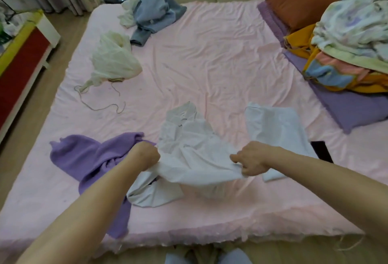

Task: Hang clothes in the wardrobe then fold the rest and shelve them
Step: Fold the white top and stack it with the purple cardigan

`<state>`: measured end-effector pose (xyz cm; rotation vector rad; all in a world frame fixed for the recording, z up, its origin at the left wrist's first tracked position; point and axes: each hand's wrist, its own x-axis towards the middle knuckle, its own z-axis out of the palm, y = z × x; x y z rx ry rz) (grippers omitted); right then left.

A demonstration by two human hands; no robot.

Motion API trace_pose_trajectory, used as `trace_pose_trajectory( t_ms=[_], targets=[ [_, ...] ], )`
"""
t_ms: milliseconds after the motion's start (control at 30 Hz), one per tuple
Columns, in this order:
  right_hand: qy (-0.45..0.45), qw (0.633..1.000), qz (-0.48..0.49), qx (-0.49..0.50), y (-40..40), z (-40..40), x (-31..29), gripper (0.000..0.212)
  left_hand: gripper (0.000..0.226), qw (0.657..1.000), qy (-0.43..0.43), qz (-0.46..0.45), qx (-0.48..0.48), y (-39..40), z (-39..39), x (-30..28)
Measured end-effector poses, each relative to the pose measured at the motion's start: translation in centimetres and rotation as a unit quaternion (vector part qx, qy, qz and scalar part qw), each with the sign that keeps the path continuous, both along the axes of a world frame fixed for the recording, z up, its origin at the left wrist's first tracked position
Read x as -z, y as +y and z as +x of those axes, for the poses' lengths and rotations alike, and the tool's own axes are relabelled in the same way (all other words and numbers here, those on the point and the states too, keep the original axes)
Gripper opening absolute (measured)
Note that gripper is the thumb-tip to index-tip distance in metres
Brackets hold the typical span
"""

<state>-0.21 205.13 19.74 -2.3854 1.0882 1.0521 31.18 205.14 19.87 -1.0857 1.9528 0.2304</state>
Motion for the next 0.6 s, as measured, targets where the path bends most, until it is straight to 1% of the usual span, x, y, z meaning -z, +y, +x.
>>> trace_pose_trajectory(
  t_ms=[33, 67, 100, 133, 167, 200, 233, 267, 300, 333, 400, 433, 500, 533, 567, 600],
  targets=[
    [0.058, 0.998, 0.028, -0.025, 0.7, -0.3, 0.7, 0.051, 0.027, 0.999, 0.009, 0.024, -0.029, 0.5, -0.6, 0.7],
    [0.120, 0.990, 0.067, -0.036, 1.3, -0.5, 1.5, 0.073, 0.032, 0.997, 0.012, 0.060, -0.049, 1.2, -1.2, 1.6],
    [0.170, 0.979, 0.098, -0.056, 1.8, -0.4, 1.9, 0.091, 0.041, 0.992, 0.013, 0.105, -0.070, 2.1, -1.7, 2.4],
    [0.218, 0.965, 0.116, -0.085, 2.4, -0.2, 2.3, 0.097, 0.050, 0.984, -0.001, 0.154, -0.084, 2.9, -2.3, 3.3],
    [0.240, 0.959, 0.105, -0.105, 3.0, 0.3, 2.5, 0.089, 0.055, 0.975, -0.010, 0.192, -0.111, 3.4, -2.8, 3.8],
    [0.240, 0.961, 0.082, -0.108, 3.3, 0.7, 2.9, 0.069, 0.053, 0.964, -0.009, 0.213, -0.161, 3.5, -3.2, 4.3],
    [0.216, 0.970, 0.060, -0.092, 2.8, 1.1, 3.4, 0.049, 0.047, 0.947, 0.009, 0.219, -0.233, 3.1, -3.5, 4.9],
    [0.200, 0.977, 0.044, -0.064, 2.3, 1.2, 3.6, 0.039, 0.037, 0.929, 0.030, 0.215, -0.299, 2.7, -3.6, 5.4],
    [0.183, 0.982, 0.028, -0.026, 1.1, 1.3, 3.8, 0.037, 0.029, 0.915, 0.072, 0.188, -0.350, 2.1, -3.7, 5.4],
    [0.157, 0.987, 0.020, 0.025, -0.5, 1.3, 3.8, 0.037, 0.030, 0.903, 0.122, 0.156, -0.381, 1.1, -3.5, 5.8],
    [0.086, 0.986, 0.026, 0.141, -3.8, 1.5, 3.7, 0.034, 0.044, 0.879, 0.214, 0.107, -0.413, -1.1, -3.2, 6.2],
    [0.041, 0.981, 0.021, 0.191, -5.5, 1.6, 3.3, 0.031, 0.041, 0.865, 0.253, 0.073, -0.428, -2.3, -3.1, 5.9],
    [-0.058, 0.963, 0.002, 0.264, -8.3, 1.6, 2.2, 0.018, 0.015, 0.826, 0.310, -0.022, -0.470, -4.8, -2.6, 5.2],
    [-0.111, 0.948, 0.005, 0.299, -9.2, 1.6, 1.7, 0.012, 0.006, 0.809, 0.336, -0.070, -0.477, -5.8, -2.3, 5.0],
    [-0.147, 0.935, 0.020, 0.323, -10.2, 1.5, 1.1, 0.010, 0.006, 0.812, 0.350, -0.118, -0.452, -7.1, -1.9, 4.3],
    [-0.171, 0.925, 0.057, 0.335, -10.9, 1.6, 0.2, 0.009, 0.012, 0.810, 0.367, -0.154, -0.430, -8.3, -1.6, 3.7]
  ],
)
